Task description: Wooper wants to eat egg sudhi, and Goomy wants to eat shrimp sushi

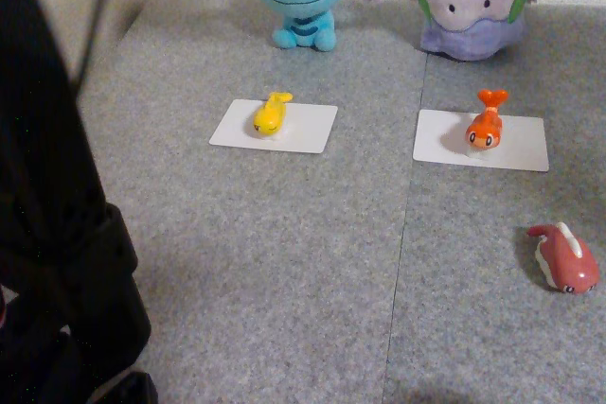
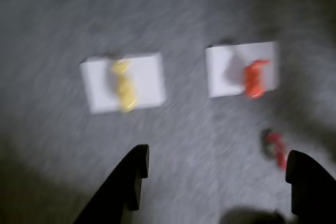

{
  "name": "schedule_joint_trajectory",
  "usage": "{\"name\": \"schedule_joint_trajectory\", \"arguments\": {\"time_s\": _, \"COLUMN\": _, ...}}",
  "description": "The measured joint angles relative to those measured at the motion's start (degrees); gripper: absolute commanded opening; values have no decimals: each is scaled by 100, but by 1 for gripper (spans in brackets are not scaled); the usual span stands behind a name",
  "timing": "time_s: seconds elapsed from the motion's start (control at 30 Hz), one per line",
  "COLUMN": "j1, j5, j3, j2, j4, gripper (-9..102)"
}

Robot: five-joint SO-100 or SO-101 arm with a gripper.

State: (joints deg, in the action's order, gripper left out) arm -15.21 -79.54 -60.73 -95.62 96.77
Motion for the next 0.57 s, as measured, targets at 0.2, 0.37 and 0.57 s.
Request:
{"name": "schedule_joint_trajectory", "arguments": {"time_s": 0.2, "j1": 1371, "j5": -606, "j3": -2830, "j2": -2821, "j4": -114, "gripper": 30}}
{"name": "schedule_joint_trajectory", "arguments": {"time_s": 0.37, "j1": 1828, "j5": -773, "j3": -4922, "j2": -4843, "j4": -773, "gripper": 30}}
{"name": "schedule_joint_trajectory", "arguments": {"time_s": 0.57, "j1": 1863, "j5": -729, "j3": -7374, "j2": -6706, "j4": -1863, "gripper": 30}}
